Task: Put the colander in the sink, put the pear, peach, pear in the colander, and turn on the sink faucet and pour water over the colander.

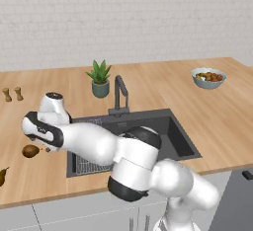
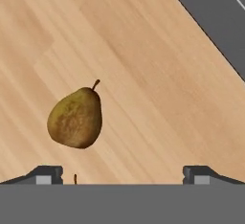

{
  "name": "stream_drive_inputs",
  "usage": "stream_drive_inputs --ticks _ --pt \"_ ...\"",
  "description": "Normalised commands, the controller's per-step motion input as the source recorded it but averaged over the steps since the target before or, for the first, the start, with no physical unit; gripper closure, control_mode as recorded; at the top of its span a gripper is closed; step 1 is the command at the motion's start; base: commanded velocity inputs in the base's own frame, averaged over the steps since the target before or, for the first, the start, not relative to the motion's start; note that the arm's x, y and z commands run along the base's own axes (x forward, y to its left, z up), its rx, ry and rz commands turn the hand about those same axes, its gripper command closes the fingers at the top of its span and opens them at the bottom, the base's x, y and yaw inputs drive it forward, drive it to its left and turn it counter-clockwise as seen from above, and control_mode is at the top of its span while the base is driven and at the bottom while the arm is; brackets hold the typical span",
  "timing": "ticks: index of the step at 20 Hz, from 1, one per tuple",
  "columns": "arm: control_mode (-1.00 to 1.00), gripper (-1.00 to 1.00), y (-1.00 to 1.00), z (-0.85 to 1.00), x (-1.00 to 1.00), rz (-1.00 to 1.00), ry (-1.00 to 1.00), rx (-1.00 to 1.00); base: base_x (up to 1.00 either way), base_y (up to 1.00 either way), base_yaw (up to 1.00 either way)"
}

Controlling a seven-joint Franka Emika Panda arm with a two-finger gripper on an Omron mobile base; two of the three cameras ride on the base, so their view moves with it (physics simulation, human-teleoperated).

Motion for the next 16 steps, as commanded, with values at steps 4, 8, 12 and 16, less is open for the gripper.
stream_drive_inputs --ticks 4,8,12,16 --pt "-1.00 -1.00 0.32 -0.09 0.21 -0.05 0.07 0.00 0.00 0.00 0.00" --pt "-1.00 -1.00 0.17 -0.18 0.00 -0.05 0.02 -0.01 0.00 0.00 0.00" --pt "-1.00 -1.00 0.04 -0.31 0.00 -0.05 0.00 -0.06 0.00 0.00 0.00" --pt "-1.00 -1.00 0.10 -0.42 0.01 -0.04 -0.01 -0.08 0.00 0.00 0.00"
